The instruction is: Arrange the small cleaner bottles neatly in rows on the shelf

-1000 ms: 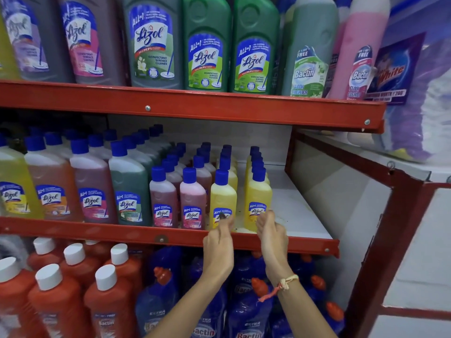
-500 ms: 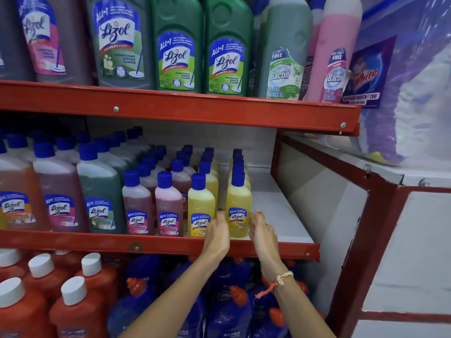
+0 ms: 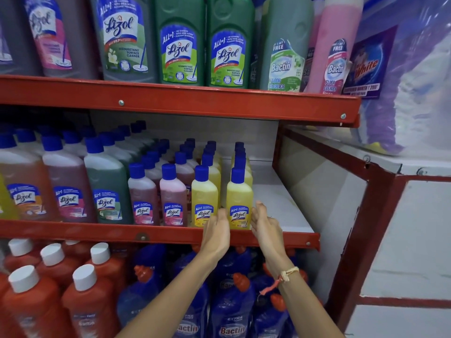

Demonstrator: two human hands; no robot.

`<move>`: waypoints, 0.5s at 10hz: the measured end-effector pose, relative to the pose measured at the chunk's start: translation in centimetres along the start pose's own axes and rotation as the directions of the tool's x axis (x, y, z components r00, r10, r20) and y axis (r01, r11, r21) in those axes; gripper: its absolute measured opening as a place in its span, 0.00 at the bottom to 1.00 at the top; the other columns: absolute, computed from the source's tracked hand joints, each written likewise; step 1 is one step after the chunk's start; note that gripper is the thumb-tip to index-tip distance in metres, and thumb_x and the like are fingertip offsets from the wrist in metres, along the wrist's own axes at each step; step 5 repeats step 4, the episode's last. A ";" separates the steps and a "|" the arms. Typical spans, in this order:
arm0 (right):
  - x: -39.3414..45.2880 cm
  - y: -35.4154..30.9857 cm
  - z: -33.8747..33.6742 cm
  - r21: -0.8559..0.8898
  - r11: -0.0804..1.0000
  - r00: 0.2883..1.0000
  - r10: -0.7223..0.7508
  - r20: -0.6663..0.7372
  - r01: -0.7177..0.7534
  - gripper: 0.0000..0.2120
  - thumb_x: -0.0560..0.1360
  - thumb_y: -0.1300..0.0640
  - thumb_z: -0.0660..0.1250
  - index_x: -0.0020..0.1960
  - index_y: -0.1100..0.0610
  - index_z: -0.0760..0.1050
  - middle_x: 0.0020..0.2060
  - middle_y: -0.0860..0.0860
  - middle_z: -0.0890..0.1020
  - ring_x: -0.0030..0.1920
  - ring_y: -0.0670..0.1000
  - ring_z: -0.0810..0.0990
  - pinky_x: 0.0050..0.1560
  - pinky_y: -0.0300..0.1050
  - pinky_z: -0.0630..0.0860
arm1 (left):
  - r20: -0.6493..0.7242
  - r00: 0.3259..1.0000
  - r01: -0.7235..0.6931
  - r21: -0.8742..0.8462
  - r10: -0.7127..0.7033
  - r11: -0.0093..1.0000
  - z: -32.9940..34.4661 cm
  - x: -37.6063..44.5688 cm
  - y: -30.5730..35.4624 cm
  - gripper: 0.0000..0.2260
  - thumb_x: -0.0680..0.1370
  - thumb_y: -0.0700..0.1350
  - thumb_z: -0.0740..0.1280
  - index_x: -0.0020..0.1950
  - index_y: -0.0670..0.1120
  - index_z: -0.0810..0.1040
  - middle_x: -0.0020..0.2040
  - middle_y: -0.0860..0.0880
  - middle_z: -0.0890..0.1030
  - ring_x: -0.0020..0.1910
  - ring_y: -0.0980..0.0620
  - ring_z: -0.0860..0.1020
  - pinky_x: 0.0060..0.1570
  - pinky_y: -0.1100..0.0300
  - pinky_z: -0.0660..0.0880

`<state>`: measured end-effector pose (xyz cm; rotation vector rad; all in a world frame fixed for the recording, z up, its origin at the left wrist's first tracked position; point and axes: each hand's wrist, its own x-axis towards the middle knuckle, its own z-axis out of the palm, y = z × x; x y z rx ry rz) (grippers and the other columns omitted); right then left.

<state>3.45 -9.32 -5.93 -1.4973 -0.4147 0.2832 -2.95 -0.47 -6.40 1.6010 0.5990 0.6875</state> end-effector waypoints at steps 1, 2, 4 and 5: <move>-0.7 -0.2 0.0 -0.049 0.999 1.000 -0.004 0.007 0.004 0.25 0.74 0.35 0.54 0.29 0.42 0.83 0.32 0.43 0.84 0.46 0.48 0.83 0.62 0.56 0.76 | 0.034 0.999 -0.007 -0.010 0.008 1.000 -0.2 -0.8 0.3 0.18 0.78 0.54 0.47 0.35 0.60 0.73 0.48 0.56 0.76 0.54 0.53 0.73 0.62 0.52 0.67; -1.5 -0.9 0.0 -0.097 0.995 1.000 -0.027 -0.007 0.026 0.28 0.77 0.38 0.53 0.30 0.50 0.83 0.32 0.44 0.83 0.43 0.46 0.82 0.55 0.49 0.78 | 0.060 0.998 -0.032 0.024 0.031 0.999 -0.6 -1.3 0.2 0.16 0.75 0.58 0.48 0.36 0.60 0.74 0.47 0.56 0.78 0.53 0.53 0.75 0.64 0.49 0.69; -3.9 -6.1 0.7 -0.310 0.856 0.887 -0.456 -0.073 0.414 0.22 0.80 0.42 0.53 0.50 0.52 0.82 0.36 0.55 0.84 0.35 0.50 0.79 0.38 0.42 0.72 | -0.034 0.969 -0.244 0.055 0.246 0.968 -3.7 -2.0 3.5 0.17 0.80 0.51 0.52 0.57 0.49 0.79 0.52 0.49 0.85 0.53 0.51 0.81 0.60 0.53 0.74; -3.9 -6.1 0.7 -0.310 0.856 0.887 -0.456 -0.073 0.414 0.22 0.80 0.42 0.53 0.50 0.52 0.82 0.36 0.55 0.84 0.35 0.50 0.79 0.38 0.42 0.72 | -0.034 0.969 -0.244 0.055 0.246 0.968 -3.7 -2.0 3.5 0.17 0.80 0.51 0.52 0.57 0.49 0.79 0.52 0.49 0.85 0.53 0.51 0.81 0.60 0.53 0.74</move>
